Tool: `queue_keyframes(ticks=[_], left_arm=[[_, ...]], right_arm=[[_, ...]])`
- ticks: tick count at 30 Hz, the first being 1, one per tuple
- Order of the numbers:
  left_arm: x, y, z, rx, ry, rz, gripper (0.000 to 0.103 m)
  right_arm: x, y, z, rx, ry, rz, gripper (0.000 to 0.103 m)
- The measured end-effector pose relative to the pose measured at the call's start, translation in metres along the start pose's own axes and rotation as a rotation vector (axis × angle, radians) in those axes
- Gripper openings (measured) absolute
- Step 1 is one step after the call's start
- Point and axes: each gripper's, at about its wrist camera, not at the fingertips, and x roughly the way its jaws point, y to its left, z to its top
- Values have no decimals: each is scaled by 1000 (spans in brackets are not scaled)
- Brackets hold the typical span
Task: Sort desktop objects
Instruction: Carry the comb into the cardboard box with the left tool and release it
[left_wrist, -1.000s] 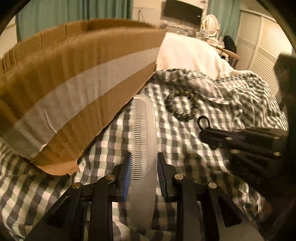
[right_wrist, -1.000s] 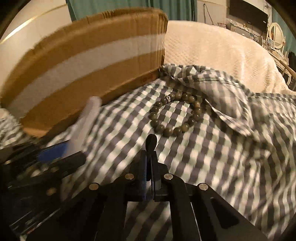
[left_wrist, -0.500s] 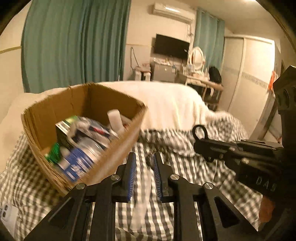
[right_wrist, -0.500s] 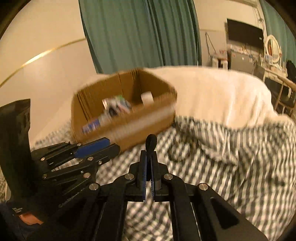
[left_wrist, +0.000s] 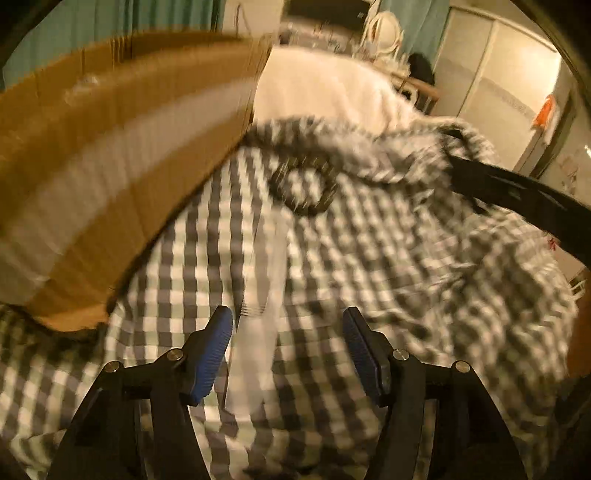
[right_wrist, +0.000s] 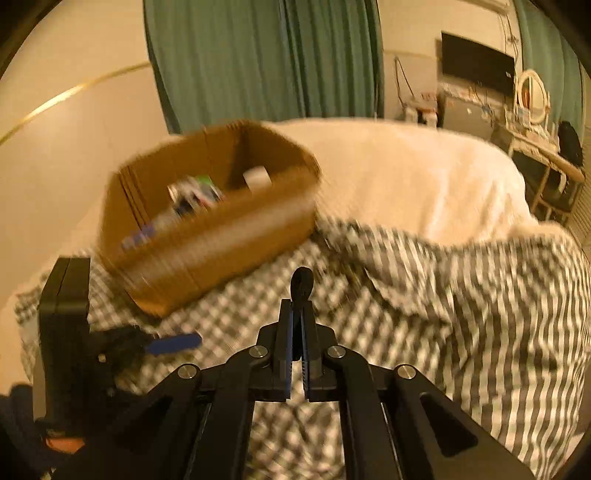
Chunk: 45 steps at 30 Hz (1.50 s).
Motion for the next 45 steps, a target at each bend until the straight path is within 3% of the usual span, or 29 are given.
queue_keyframes(ticks=[5,7,8,16,21,26,31,36,39,40,41,42,43,45], left_arm=[[31,4,3,-26,51,49,62],[32,-1,3,3,41,72,32],[32,-3,3,18,48,75,26],[2,0,-2,-5,-35,59,26],[-49,-8,9,-11,-181,7,26],[-116,-8,35,-32,-349,-48,26],[-161,30,74,-105,-466,32,26],[-137,85,120,-170,-419,200,26],[-117,112,118,-205,-369,243,27],[-111,116,114,-210,-369,233,30],[-107,118,111,-212,-370,226,49],[-103,120,107,-205,-371,218,73],[-102,118,104,-191,-378,224,84],[-103,111,100,-162,-409,234,90]], right_arm=[[8,-22,-17,72,32,43,3],[6,-25,-20,85,27,64,3],[5,-26,-21,87,25,67,3],[-2,-22,-26,88,19,69,4],[-15,-11,-20,67,0,78,4],[-44,8,16,19,-84,101,3],[-45,36,77,-53,-133,152,4],[-1,69,133,-92,-115,193,3],[48,73,153,-28,-40,199,4],[59,73,156,-20,-17,180,12],[63,73,155,-17,-7,157,39],[66,71,154,-7,-17,137,56],[65,68,153,-3,-32,137,73],[62,62,150,6,-57,135,73]])
